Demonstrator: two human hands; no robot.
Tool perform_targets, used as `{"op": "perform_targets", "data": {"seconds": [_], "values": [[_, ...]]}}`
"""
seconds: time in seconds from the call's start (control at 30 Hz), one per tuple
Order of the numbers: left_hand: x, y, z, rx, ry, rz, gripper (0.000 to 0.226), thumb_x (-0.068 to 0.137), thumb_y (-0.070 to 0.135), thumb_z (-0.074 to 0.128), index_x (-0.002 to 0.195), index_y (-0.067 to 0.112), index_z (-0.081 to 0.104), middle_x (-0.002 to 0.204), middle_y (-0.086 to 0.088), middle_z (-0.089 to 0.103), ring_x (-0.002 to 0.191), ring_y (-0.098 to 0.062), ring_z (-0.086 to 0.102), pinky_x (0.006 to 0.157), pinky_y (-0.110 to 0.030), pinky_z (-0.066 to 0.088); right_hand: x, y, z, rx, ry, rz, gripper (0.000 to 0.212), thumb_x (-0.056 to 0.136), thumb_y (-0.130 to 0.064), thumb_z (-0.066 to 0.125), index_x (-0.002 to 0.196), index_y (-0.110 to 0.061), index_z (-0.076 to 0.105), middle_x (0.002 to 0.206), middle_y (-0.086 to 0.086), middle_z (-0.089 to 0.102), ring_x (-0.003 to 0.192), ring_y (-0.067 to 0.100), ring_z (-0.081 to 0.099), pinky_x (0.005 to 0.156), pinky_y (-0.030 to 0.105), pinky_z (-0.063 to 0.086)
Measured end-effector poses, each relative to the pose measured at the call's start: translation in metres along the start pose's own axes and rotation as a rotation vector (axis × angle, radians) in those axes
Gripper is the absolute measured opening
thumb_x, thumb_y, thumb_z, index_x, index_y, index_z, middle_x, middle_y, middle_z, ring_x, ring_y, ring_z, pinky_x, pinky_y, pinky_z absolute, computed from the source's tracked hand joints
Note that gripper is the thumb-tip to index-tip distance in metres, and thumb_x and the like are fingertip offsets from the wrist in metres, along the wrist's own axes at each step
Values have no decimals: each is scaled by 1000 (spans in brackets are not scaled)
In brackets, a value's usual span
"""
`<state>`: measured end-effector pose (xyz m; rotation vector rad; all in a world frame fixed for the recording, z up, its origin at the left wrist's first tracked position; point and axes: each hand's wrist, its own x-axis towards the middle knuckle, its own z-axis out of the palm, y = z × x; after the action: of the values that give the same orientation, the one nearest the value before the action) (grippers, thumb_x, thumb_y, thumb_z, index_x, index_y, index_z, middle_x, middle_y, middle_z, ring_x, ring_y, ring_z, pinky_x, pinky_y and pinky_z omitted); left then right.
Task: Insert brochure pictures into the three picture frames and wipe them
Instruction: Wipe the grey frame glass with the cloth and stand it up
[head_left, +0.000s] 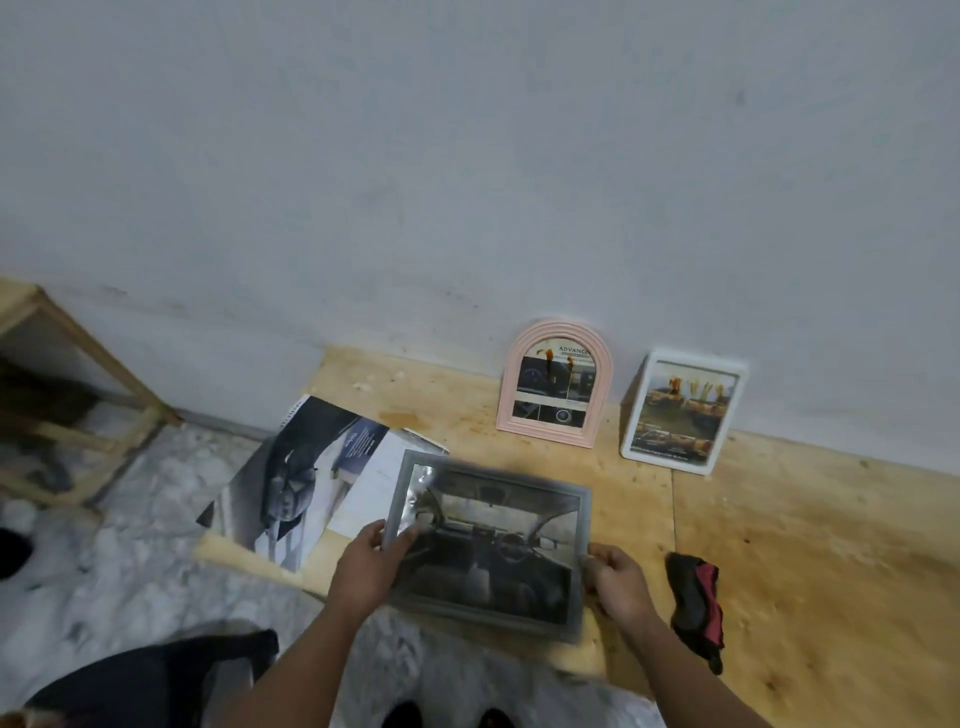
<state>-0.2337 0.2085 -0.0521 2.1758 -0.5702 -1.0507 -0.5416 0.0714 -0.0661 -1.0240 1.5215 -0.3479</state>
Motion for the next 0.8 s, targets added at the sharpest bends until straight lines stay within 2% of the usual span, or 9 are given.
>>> {"op": "perform_targets", "data": {"seconds": [0.13, 0.27, 0.33, 0.37, 0.43, 0.53, 0.63, 0.7, 0.8], "values": [[11, 24, -29, -78, 68, 39, 33, 78, 57, 68, 96, 29, 70, 89, 0, 75, 86, -22, 72, 82, -42, 59, 9, -46, 28, -55, 5, -155, 18, 101, -9, 54, 112, -10, 67, 96, 10, 72, 84, 25, 68, 65, 33, 55], [47, 44, -60, -97, 123, 67, 23, 91, 35, 69, 110, 23, 69, 96, -2, 74, 93, -24, 70, 88, -43, 57, 25, -99, 60, -87, 14, -276, 14, 100, -12, 55, 104, -20, 66, 101, 6, 72, 90, 18, 68, 69, 30, 57], [72, 56, -76, -110, 142, 80, 24, 93, 28, 67, 116, 22, 67, 99, -3, 73, 95, -24, 68, 84, -41, 55, 33, -126, 79, -95, 10, -323, 15, 98, -16, 59, 111, -21, 67, 104, 1, 72, 96, 19, 69, 76, 35, 60], [86, 62, -85, -114, 148, 83, 25, 92, 28, 67, 116, 21, 67, 99, -4, 73, 93, -24, 68, 81, -41, 55, 39, -139, 89, -98, 13, -344, 21, 98, -16, 60, 117, -20, 66, 105, -3, 70, 97, 17, 67, 76, 31, 58], [114, 73, -99, -117, 169, 107, 27, 85, 31, 65, 110, 21, 66, 95, -6, 73, 90, -29, 69, 76, -42, 56, 51, -160, 109, -102, 36, -351, 31, 97, -15, 61, 128, -16, 64, 113, 0, 69, 99, 16, 64, 77, 24, 53], [158, 93, -120, -117, 141, 136, 21, 90, 17, 65, 111, 12, 64, 96, -11, 69, 94, -36, 67, 70, -37, 48, 70, -187, 143, -94, 61, -296, 46, 97, -13, 61, 143, -10, 56, 134, 9, 65, 113, 21, 61, 97, 30, 49], [198, 108, -137, -126, 82, 154, 45, 86, 31, 69, 125, 11, 60, 111, -9, 66, 101, -31, 63, 87, -40, 50, 89, -207, 174, -47, 78, -259, 49, 98, -9, 61, 146, -7, 51, 138, 8, 61, 117, 19, 58, 101, 29, 44], [223, 113, -145, -138, 30, 152, 46, 89, 31, 72, 129, 15, 58, 114, -7, 65, 103, -29, 63, 96, -44, 51, 104, -214, 191, -17, 86, -239, 49, 99, -10, 61, 147, -10, 51, 139, 6, 61, 115, 18, 59, 100, 28, 46], [251, 122, -151, -156, -23, 178, 35, 91, 15, 67, 125, 9, 60, 111, -10, 68, 100, -29, 65, 91, -39, 49, 122, -219, 208, 45, 119, -174, 47, 100, -13, 61, 145, -12, 52, 137, 6, 63, 121, 26, 62, 108, 41, 49]]}}
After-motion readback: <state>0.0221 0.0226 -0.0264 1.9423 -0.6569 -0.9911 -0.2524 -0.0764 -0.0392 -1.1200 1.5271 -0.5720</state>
